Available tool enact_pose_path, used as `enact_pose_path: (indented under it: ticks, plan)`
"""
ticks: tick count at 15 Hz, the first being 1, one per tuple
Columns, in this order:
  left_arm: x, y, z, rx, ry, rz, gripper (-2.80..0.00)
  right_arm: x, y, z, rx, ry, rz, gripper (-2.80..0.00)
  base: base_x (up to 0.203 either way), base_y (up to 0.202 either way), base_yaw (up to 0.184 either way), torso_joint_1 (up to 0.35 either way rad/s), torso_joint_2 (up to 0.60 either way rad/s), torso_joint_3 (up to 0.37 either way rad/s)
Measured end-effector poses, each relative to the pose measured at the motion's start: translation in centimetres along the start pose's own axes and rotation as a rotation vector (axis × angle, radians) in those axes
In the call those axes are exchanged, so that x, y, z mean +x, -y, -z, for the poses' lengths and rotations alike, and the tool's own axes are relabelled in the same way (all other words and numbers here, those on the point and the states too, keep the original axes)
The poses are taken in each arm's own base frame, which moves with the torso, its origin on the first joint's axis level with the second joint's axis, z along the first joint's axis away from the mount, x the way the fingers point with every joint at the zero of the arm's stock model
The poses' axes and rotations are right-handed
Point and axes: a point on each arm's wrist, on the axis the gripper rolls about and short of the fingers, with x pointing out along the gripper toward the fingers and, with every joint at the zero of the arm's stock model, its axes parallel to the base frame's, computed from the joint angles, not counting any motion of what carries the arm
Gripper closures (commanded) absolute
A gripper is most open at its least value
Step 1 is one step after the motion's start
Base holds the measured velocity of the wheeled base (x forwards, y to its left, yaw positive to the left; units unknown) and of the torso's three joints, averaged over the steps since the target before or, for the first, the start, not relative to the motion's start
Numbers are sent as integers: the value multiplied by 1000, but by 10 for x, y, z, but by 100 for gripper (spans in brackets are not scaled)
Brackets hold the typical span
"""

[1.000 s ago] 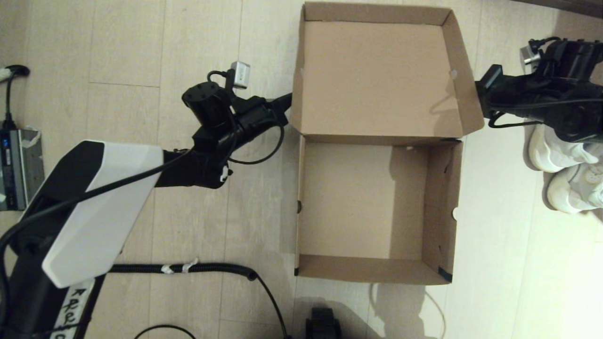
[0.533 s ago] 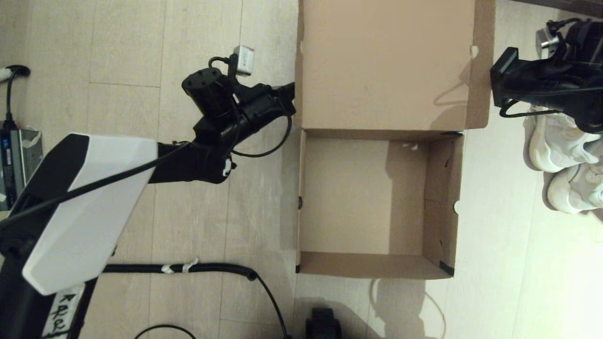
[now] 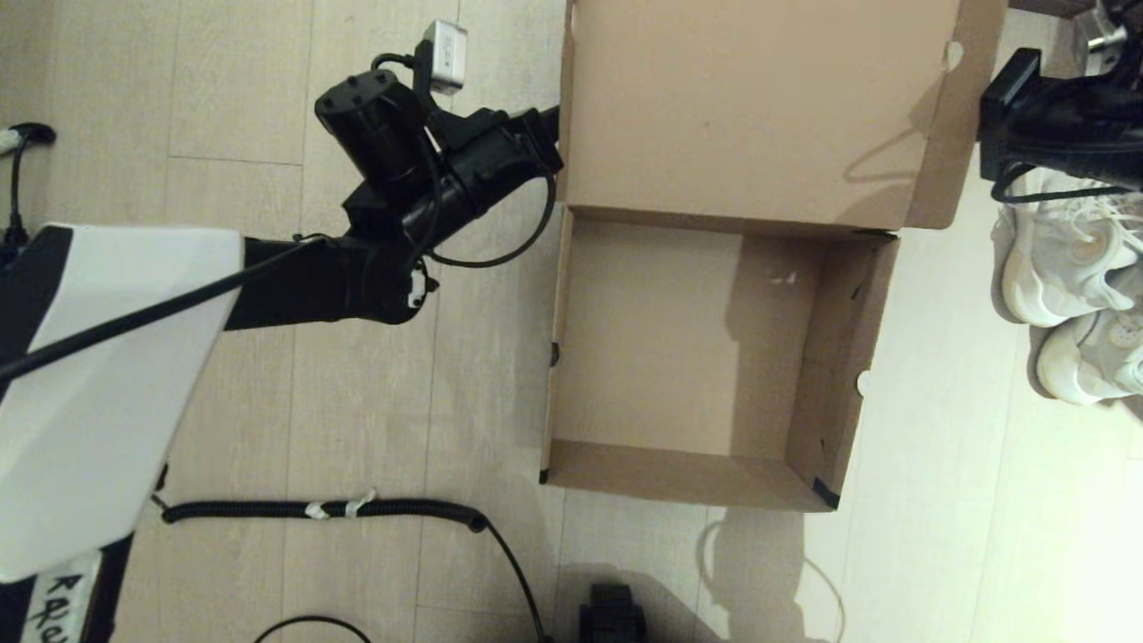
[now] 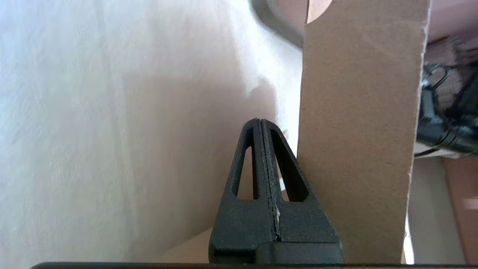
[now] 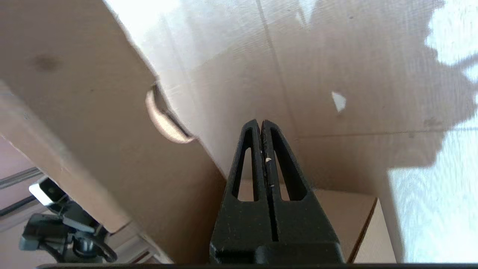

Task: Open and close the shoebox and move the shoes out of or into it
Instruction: Close the shoe box

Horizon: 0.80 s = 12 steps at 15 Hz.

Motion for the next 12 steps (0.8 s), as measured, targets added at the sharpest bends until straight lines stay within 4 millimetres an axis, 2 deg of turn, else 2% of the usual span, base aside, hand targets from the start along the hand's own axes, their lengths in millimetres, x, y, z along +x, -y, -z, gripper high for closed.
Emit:
enact_pose_path:
  ticks: [5,12]
  plan:
    - [3,19,-17,3,29,36,0,-18,-15,3,-1,-4,0,0,0,0,0,0,0,0]
    - [8,34,-19,-6,38,68,0,-27,-18,-5,-20,-14,-31,0,0,0,0,0,0,0]
